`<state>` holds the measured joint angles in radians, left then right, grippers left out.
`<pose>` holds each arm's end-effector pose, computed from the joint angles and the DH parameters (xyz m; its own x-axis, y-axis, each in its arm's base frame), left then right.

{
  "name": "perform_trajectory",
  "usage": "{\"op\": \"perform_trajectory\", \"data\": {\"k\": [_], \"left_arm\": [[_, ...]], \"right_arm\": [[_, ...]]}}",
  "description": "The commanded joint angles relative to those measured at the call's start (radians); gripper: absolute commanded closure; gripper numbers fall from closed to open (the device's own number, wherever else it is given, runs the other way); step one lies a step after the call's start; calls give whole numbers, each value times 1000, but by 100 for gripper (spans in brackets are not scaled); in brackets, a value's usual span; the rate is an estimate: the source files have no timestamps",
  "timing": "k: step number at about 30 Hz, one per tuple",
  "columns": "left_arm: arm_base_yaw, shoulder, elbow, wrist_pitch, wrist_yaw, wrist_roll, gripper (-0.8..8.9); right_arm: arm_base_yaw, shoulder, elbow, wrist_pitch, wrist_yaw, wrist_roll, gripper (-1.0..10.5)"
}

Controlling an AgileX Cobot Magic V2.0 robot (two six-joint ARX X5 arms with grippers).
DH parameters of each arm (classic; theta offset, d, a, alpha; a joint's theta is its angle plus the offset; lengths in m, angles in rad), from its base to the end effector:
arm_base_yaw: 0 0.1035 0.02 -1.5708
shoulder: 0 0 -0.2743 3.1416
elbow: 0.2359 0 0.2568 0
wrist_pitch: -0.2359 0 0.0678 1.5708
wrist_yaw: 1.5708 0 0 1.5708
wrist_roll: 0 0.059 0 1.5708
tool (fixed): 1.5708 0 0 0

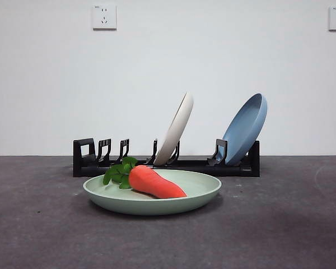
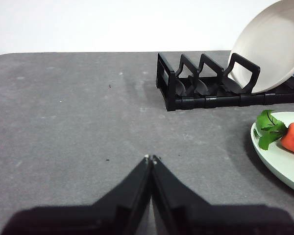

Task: Take the green plate from the plate rack,put the plate on the table,take the carrot from the table,put the carrot in the plate

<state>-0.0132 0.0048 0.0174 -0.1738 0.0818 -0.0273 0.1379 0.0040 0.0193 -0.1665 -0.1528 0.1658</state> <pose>0.1195 -0.0064 0.1477 0.9826 -0.0947 -0.1600 0.0894 0.9952 -0.0400 0.1168 0.0253 0.1494 0.9469 0.2851 -0.1489 -0.2564 0.9486 0.1858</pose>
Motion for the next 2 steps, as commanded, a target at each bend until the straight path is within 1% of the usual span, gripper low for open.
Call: {"op": "perform_trajectory", "data": {"k": [1,2], "left_arm": [[3,-3,-13,4,1,-6,816],[3,-3,-13,4,1,-6,816]], "right_arm": [[-1,-3,-13,-6,3,8,946],[-1,-3,-13,-6,3,8,946]]}}
